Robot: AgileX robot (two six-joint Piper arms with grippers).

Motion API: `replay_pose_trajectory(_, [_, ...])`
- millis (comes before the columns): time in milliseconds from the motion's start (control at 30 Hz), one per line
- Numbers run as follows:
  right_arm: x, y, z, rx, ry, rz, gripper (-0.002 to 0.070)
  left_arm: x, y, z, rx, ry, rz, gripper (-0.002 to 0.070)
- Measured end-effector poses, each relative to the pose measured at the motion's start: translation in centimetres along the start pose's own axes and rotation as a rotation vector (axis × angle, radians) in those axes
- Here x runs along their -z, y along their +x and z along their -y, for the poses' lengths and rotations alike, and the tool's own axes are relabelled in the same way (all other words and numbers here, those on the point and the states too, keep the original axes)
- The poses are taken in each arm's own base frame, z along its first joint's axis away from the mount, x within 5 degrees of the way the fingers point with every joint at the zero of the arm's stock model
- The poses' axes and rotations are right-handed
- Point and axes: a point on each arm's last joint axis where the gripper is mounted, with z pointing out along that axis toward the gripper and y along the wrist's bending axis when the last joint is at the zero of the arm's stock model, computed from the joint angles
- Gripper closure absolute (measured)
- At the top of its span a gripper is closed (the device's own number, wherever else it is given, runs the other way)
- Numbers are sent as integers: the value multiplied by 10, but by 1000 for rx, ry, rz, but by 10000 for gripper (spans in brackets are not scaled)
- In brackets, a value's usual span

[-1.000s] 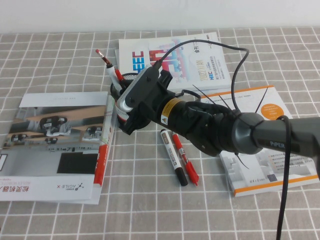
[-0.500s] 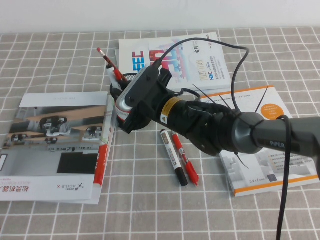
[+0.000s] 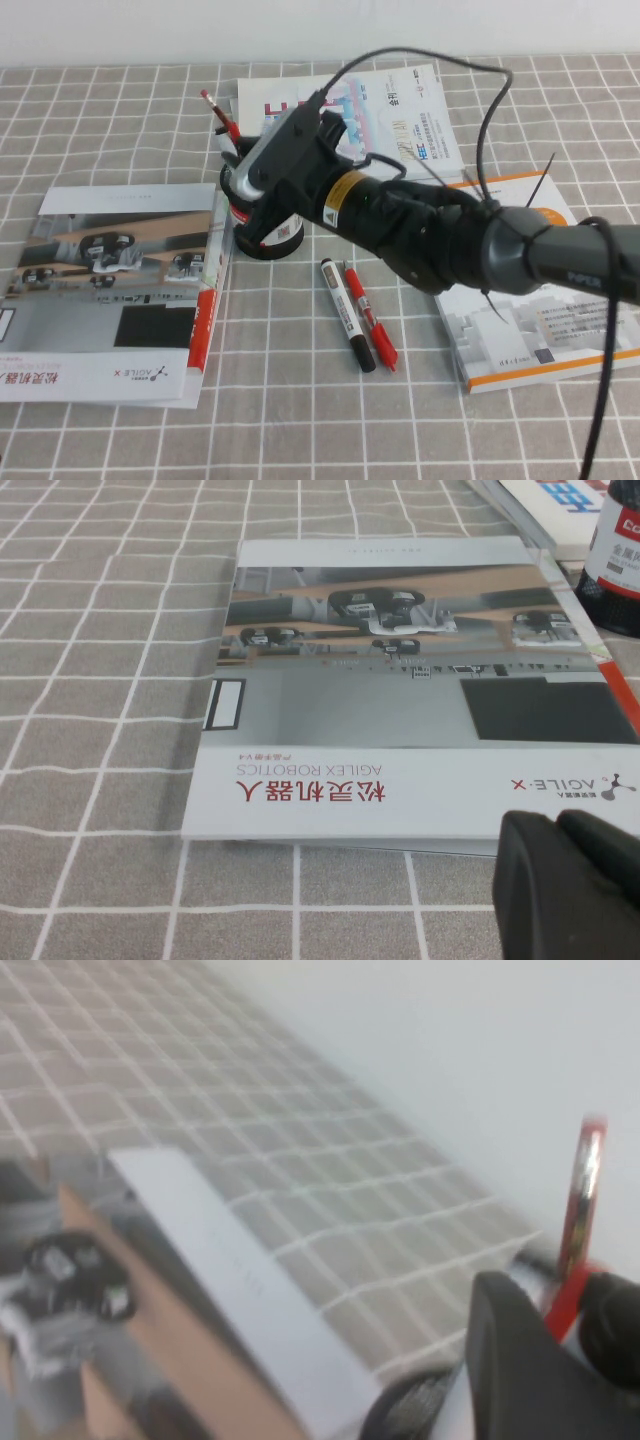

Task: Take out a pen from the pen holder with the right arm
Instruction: 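Take a marker out of the pen holder and lay it on the table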

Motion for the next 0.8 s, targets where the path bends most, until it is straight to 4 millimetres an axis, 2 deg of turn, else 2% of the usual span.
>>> replay_pose_trajectory(500, [38, -85, 26, -8, 60, 125, 590, 0, 0, 0, 0, 0, 0, 678])
replay_pose_trajectory(633, [51, -103, 32, -48, 75, 89, 590, 0, 0, 0, 0, 0, 0, 678])
replay_pose_trajectory(800, [79, -120, 43, -133, 121, -89, 590, 0, 0, 0, 0, 0, 0, 678])
